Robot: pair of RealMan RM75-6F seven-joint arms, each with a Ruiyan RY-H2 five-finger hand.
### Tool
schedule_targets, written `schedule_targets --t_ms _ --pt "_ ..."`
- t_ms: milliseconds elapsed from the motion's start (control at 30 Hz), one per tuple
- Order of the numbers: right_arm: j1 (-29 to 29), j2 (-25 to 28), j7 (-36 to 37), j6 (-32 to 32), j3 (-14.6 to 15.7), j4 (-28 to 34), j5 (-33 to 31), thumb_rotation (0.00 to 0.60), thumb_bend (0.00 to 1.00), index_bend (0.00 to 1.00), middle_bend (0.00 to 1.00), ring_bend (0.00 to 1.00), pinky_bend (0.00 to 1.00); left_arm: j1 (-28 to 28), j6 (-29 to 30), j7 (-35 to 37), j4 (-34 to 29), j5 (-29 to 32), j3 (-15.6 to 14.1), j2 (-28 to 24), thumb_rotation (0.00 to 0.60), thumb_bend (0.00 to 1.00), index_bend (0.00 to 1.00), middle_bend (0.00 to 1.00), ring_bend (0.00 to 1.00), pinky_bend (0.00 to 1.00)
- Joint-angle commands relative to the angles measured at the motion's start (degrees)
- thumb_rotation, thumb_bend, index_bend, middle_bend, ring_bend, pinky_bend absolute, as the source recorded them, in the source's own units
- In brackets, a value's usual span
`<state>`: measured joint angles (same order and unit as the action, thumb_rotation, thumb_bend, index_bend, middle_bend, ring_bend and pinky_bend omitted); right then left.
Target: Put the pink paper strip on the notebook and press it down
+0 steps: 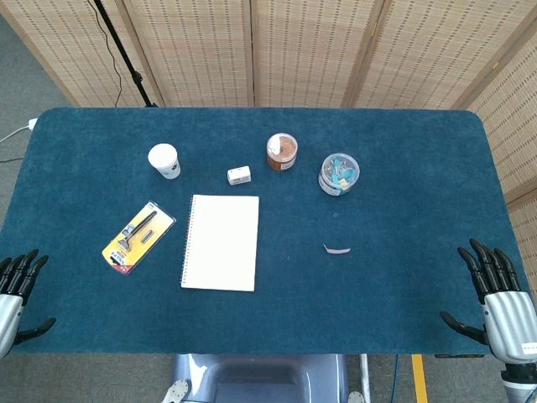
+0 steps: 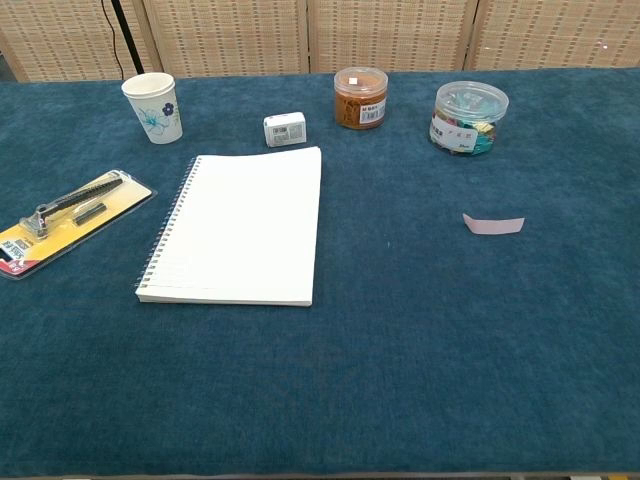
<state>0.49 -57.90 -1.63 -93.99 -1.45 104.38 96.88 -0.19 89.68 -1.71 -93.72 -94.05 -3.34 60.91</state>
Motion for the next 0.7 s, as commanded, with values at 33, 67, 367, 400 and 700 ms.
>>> schedule_targets --t_ms 33,67,367,400,700 --pt "-0.05 0.03 -0.66 0.27 0.05 0.39 0.03 0.600 0.00 0.00 0.00 0.00 0.00 -0.03 -0.07 0.19 0.03 -0.01 0.00 -0.12 0.600 0.00 0.00 0.00 0.00 0.00" --pt "-0.06 0.03 -0.78 0.31 0.08 0.45 0.07 0.600 0.00 0.00 0.00 0.00 0.00 -0.03 -0.07 0.26 0.02 -0.02 0.01 -0.14 0.600 0.00 0.00 0.00 0.00 0.00" --pt "1.09 -0.06 0.76 3.11 1.37 0.73 1.76 0.600 0.00 0.00 0.00 0.00 0.00 0.16 0.22 1.24 -0.27 0.15 0.10 -0.47 0.600 0.00 0.00 0.00 0.00 0.00" --pt "1.57 -0.43 0.83 3.79 1.41 0.57 2.15 0.600 0.00 0.00 0.00 0.00 0.00 0.15 0.21 1.51 -0.30 0.18 0.12 -0.53 0.600 0.00 0.00 0.00 0.00 0.00" --pt "7.57 -3.47 -2.11 13.06 -1.06 0.64 -1.11 0.600 0.00 0.06 0.00 0.00 0.00 -0.07 -0.35 1.99 -0.75 1.02 0.51 -0.77 0.600 0.00 0.00 0.00 0.00 0.00"
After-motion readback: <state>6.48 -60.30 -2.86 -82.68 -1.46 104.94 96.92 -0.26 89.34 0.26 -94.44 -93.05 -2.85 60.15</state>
